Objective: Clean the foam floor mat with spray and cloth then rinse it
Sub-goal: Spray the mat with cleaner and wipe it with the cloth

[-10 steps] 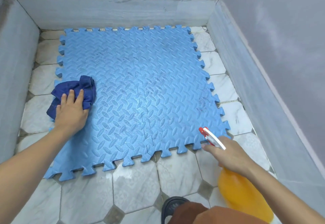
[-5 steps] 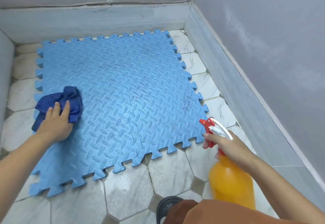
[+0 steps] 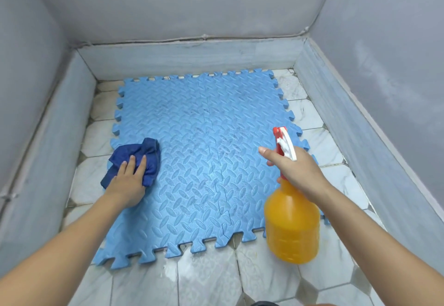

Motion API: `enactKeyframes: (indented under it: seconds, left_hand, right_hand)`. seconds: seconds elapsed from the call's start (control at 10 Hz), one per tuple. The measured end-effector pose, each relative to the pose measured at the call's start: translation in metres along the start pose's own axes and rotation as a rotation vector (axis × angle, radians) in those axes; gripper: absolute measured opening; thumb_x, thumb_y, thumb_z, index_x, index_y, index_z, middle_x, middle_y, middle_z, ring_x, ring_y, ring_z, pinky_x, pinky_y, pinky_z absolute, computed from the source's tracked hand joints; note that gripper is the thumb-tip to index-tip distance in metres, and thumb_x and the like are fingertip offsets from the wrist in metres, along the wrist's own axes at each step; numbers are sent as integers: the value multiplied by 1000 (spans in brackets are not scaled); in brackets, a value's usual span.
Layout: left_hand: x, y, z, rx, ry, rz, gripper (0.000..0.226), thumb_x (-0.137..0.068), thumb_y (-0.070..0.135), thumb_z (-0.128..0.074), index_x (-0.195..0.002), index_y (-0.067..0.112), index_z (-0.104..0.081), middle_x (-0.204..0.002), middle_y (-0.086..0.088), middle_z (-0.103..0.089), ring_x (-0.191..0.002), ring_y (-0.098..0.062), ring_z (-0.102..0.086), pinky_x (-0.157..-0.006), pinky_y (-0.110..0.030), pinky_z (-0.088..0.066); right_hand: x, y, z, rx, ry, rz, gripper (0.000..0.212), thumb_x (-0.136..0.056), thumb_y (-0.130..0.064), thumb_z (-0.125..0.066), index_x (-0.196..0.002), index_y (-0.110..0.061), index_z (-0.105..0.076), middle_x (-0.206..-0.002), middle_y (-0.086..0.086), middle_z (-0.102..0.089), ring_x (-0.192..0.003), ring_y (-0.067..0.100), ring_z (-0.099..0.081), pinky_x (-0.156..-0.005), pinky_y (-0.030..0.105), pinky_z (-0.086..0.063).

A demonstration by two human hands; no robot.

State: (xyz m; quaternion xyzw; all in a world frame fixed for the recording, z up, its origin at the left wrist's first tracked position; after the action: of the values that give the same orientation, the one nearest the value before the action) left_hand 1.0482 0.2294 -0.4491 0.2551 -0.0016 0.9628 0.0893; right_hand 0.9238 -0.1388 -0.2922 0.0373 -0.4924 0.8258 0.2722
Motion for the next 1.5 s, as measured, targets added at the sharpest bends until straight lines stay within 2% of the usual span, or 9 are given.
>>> enactKeyframes:
  seconds: [0.3, 0.5, 0.6, 0.8, 0.9, 1.1, 1.3, 1.4, 1.5]
  left_hand:
    - [14, 5, 4, 46, -22, 46, 71, -98, 20, -32, -151, 22, 16, -158, -8, 22, -147, -29, 12, -118, -47, -11]
    - [15, 4, 2, 62, -56, 59, 75, -97, 17, -34, -149, 24, 19, -157, -5, 27, -147, -27, 17, -119, -47, -8]
    - [15, 4, 2, 62, -60, 61, 75, -97, 17, -34, -149, 24, 20, -157, -5, 28, -147, -27, 17, -120, -47, -8]
    - [16, 4, 2, 68, -60, 60, 75, -98, 17, -34, -149, 25, 20, -157, -5, 27, -147, -27, 17, -120, -47, -7]
    - [16, 4, 2, 69, -57, 54, 74, -98, 18, -33, -150, 25, 19, -157, -5, 26, -147, -27, 16, -120, -47, -6]
    - [16, 3, 1, 75, -50, 47, 74, -97, 18, -33, -150, 26, 19, -157, -4, 26, -147, -26, 16, -120, -47, -7]
    - [17, 2, -1, 63, -12, 31, 75, -97, 16, -33, -149, 25, 19, -158, -5, 25, -147, -27, 14, -119, -47, -8]
    - [17, 1, -1, 54, -4, 24, 76, -96, 15, -33, -149, 25, 20, -158, -5, 25, -147, -27, 14, -119, -46, -9]
    - [16, 1, -2, 50, -12, 23, 77, -95, 14, -34, -149, 25, 20, -158, -5, 25, -147, -27, 14, -119, -46, -9]
  right_hand:
    - [-18, -35, -70, 80, -281, 104, 39, -81, -46, -72, -78, -10, -59, -61, -4, -58, -48, 2, -51, -53, 26, -47]
    - [-13, -55, -92, 120, -320, 197, 36, -84, -40, -70, -70, -11, -53, -59, 1, -56, -51, 9, -53, -54, 26, -47]
    - [-8, -65, -108, 195, -460, 259, 34, -85, -42, -69, -81, -9, -60, -61, -7, -54, -55, 7, -52, -52, 24, -49]
    - [-9, -69, -112, 155, -419, 278, 38, -85, -36, -69, -82, 0, -56, -62, 3, -56, -57, 13, -56, -51, 26, -50]
    - [-10, -69, -110, 134, -479, 256, 29, -83, -38, -72, -92, -11, -63, -74, 2, -60, -63, 10, -56, -53, 25, -51]
    - [-23, -54, -78, 9, -227, 188, 29, -87, -28, -67, -72, -7, -53, -62, 7, -52, -59, 18, -51, -50, 28, -50]
    - [-40, -15, -19, -264, -11, -65, 17, -84, -33, -67, -89, -17, -67, -87, 6, -73, -72, 16, -55, -59, 33, -54]
    - [-38, 3, -3, -241, 13, -128, 24, -85, -33, -62, -73, -12, -63, -61, 8, -65, -65, 21, -55, -61, 35, -51]
    - [-25, 24, 13, -183, 12, -160, 28, -86, -34, -61, -69, -11, -61, -63, 14, -62, -60, 23, -53, -60, 35, -47]
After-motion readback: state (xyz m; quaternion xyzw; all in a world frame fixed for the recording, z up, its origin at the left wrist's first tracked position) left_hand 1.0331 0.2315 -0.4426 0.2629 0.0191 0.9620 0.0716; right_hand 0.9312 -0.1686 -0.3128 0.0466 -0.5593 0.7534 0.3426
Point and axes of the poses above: each hand's wrist, its own x-axis away from the middle knuckle, its own z-axis out of the back of the hand, y = z × x, the point moved 8 cm from there along -x, towards the middle knuckle
